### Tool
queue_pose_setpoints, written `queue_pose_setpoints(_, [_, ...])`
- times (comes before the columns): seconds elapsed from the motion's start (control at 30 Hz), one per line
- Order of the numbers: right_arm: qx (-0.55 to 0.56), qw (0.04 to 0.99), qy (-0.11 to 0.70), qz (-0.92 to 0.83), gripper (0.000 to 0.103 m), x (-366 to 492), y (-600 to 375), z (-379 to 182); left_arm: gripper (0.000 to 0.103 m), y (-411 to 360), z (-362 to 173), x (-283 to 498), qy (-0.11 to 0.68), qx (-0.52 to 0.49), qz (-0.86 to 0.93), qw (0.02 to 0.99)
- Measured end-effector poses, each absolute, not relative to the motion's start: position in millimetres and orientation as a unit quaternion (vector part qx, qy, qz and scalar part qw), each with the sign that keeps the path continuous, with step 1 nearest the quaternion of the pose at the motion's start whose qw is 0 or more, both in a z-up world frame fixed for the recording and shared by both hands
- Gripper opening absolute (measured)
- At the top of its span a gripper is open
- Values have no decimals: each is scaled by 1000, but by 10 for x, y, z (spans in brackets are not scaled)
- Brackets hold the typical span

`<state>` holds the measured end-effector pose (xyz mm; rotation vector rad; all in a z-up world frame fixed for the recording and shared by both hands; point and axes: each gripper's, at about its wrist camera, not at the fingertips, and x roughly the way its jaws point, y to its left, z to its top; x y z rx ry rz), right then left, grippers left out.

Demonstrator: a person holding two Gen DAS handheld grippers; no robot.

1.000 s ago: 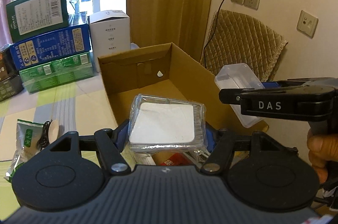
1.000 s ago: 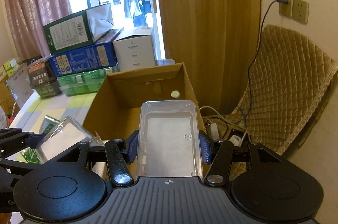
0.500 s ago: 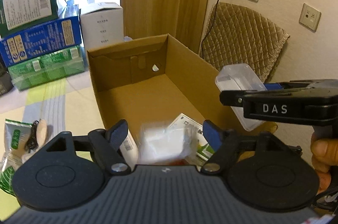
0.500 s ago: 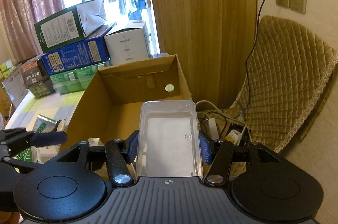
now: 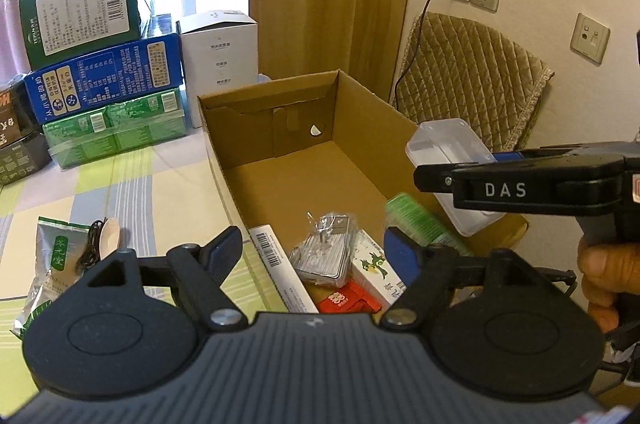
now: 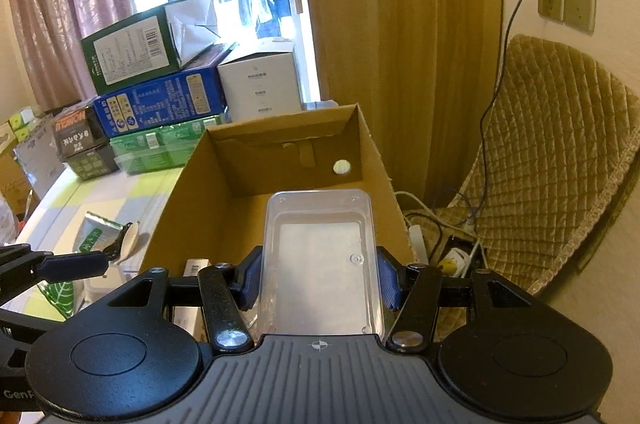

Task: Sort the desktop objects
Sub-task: 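Open both tools to drop the trays into the cardboard box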

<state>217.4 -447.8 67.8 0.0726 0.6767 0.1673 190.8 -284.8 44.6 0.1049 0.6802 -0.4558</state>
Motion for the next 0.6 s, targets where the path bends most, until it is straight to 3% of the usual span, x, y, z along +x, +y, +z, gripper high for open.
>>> queue_pose_setpoints(0.17, [32,942,322,87,56,2221,-4423,723,74,-2781,464,1887,330,45,-220,917])
queue_pose_setpoints(0.2, [31,943,319,87,61,2229,-4413,732,74,-2763,466,1877,330,43,-218,918])
queue_pose_setpoints(0.23, [31,945,315,85,78,2232,-4407,744,74,-2733,472,1866,329,41,-217,918])
queue_pose_setpoints(0.27, [34,947,308,81,84,2213,-4410,760,74,-2705,476,1852,329,39,-216,918])
queue_pose_setpoints(0.6, [62,947,307,65,88,1817,-4478,760,76,-2235,481,1567,338,6,-182,923])
